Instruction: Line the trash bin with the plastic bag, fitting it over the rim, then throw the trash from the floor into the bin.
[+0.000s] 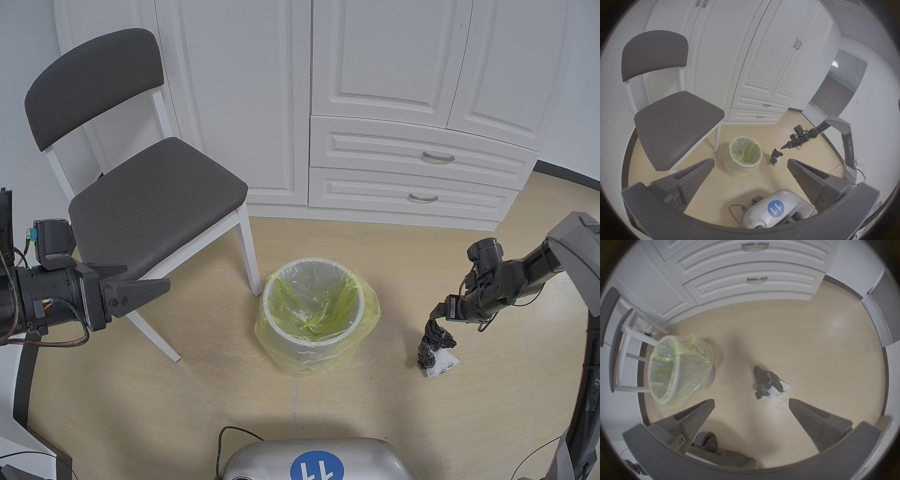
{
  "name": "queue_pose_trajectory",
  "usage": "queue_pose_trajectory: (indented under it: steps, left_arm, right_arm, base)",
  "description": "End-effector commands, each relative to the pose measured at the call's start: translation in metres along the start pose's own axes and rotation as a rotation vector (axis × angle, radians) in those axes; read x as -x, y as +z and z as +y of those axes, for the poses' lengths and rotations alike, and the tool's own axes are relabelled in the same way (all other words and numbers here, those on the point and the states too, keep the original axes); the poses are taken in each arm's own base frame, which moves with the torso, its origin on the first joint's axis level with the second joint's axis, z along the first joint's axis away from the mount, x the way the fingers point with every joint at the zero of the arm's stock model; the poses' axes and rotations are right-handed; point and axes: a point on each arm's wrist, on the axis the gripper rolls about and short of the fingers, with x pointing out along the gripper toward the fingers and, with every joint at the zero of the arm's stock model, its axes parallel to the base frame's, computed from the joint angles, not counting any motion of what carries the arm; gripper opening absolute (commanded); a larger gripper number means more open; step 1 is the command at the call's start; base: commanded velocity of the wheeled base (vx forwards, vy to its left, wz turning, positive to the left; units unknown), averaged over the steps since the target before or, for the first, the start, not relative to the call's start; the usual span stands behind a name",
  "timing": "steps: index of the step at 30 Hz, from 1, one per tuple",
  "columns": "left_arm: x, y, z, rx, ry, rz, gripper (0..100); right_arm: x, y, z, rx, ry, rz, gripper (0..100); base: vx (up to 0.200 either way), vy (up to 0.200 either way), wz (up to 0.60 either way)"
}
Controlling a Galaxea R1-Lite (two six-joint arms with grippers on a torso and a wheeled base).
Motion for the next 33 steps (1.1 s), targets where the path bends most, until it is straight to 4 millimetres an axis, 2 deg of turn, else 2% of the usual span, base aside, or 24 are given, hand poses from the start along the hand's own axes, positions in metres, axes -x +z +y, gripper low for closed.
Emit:
queue_pose_trajectory:
  steps: [1,8,13,17,25,27,33]
  left_arm:
    - [-0.002,0.0,0.001,0.002,0.003,0.003,100]
    - [0.0,-0.001,0.001,0.0,0.003,0.002,100]
    - [0.0,0.002,0.004,0.002,0.021,-0.009,100]
    - [0.005,0.004,0.009,-0.002,0.054,-0.039,100]
    - [0.015,0.008,0.015,-0.03,0.105,-0.093,100]
    - [0.016,0.007,0.015,-0.03,0.105,-0.093,100]
    - [0.01,0.001,0.017,-0.068,0.101,-0.06,100]
  right_arm:
    - [-0.07,-0.026,-0.018,-0.032,-0.015,0.089,100]
    - [-0.09,-0.02,-0.023,-0.065,-0.028,0.07,100]
    - [-0.112,-0.004,-0.036,-0.112,-0.039,0.026,100]
    - [-0.118,0.004,-0.035,-0.106,-0.034,0.009,100]
    - [-0.145,0.019,-0.035,-0.008,-0.024,-0.005,100]
    - [-0.152,0.025,-0.04,0.063,-0.021,-0.011,100]
    - [-0.16,0.019,-0.045,0.125,-0.01,0.045,100]
  base:
    - [0.0,0.0,0.0]
    - [0.0,0.0,0.0]
    - [0.0,0.0,0.0]
    - [0.0,0.0,0.0]
    - [0.0,0.0,0.0]
    - [0.0,0.0,0.0]
    - [0.0,0.0,0.0]
